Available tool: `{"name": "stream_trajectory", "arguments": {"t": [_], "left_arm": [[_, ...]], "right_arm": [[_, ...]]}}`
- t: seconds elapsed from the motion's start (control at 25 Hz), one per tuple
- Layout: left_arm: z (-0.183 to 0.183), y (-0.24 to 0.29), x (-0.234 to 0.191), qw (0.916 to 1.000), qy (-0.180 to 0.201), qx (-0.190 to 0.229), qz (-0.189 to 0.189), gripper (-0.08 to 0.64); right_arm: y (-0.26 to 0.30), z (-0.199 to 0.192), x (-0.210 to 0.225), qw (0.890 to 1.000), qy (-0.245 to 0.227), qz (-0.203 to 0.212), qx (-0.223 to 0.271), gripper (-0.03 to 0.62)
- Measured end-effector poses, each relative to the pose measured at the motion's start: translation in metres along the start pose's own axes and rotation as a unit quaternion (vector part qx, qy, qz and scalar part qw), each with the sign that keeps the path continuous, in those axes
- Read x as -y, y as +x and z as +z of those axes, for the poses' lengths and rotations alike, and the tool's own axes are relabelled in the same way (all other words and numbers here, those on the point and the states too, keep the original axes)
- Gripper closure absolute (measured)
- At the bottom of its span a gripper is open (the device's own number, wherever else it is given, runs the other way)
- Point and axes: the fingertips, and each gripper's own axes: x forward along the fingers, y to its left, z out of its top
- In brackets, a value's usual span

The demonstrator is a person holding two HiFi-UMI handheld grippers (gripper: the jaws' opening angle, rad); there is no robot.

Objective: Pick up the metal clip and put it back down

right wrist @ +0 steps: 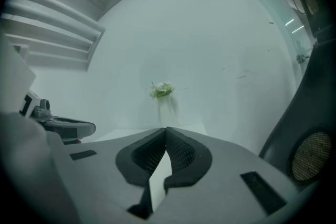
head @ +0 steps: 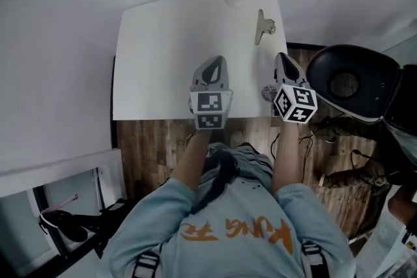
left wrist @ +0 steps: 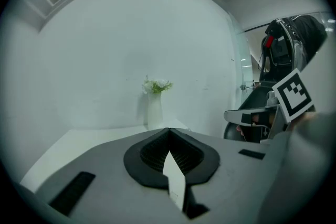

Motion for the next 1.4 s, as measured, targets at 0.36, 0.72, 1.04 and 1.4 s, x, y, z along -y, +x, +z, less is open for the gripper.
{"name": "stream_trajectory", "arguments": {"t": [0.36,0.72,1.04,1.4], "left_arm": [[-0.026,0.062,0.005,0.9976,0.002,-0.054,-0.042,0.54],[-0.04,0.116,0.015,0.9923,0.013,-0.087,-0.087,0.54],[-0.056,0.149,0.005,0.9871,0.016,-0.116,-0.11,0.54],[-0.071,0.164,-0.016,0.9845,0.008,-0.135,-0.111,0.54]], "right_arm": [[0.049,-0.04,0.032,0.998,0.028,-0.023,-0.048,0.58],[0.095,-0.079,0.063,0.994,0.058,-0.036,-0.088,0.541],[0.132,-0.1,0.087,0.989,0.052,-0.049,-0.13,0.478],[0.178,-0.101,0.105,0.983,0.102,-0.05,-0.141,0.443]]}}
